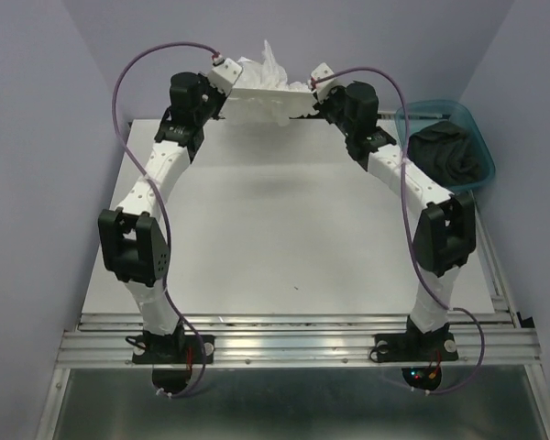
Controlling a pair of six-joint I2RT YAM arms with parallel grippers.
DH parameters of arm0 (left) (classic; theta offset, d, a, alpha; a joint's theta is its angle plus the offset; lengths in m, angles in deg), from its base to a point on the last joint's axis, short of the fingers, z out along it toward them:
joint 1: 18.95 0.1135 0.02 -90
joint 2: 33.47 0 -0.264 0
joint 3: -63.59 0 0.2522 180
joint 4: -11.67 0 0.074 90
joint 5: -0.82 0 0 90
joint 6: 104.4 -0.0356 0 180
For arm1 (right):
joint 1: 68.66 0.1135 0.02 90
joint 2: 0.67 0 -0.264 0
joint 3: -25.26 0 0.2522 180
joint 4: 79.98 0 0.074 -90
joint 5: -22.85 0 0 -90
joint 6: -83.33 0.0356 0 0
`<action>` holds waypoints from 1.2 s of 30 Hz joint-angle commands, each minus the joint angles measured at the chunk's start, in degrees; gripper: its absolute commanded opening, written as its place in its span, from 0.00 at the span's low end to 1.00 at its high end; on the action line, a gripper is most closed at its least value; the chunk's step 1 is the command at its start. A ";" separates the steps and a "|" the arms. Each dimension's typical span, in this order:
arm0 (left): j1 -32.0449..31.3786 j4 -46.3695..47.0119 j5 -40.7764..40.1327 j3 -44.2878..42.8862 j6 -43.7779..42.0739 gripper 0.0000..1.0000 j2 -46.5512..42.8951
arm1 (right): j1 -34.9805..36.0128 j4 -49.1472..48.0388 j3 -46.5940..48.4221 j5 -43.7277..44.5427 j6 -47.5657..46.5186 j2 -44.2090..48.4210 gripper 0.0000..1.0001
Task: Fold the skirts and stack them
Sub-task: Flatten the skirt out
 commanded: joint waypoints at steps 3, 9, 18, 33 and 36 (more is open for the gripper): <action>1.32 37.76 -2.93 35.54 -27.41 0.00 -14.15 | -1.59 -37.67 -33.18 -4.56 -18.40 9.27 0.01; -4.05 107.56 -11.30 79.93 -51.33 0.00 -5.06 | 2.01 -81.89 -70.62 -13.55 -43.44 -0.86 0.01; -5.63 118.60 -14.27 90.88 -53.21 0.00 -0.79 | 3.78 -88.90 -81.93 -14.96 -44.03 -1.55 0.01; -6.34 78.27 -11.64 88.69 -41.35 0.85 -28.74 | 6.85 -67.28 -83.95 -12.85 -41.12 14.80 0.91; -6.34 59.12 -9.18 87.54 -37.40 0.89 -38.84 | 7.47 -60.08 -86.67 -13.12 -40.42 23.31 1.00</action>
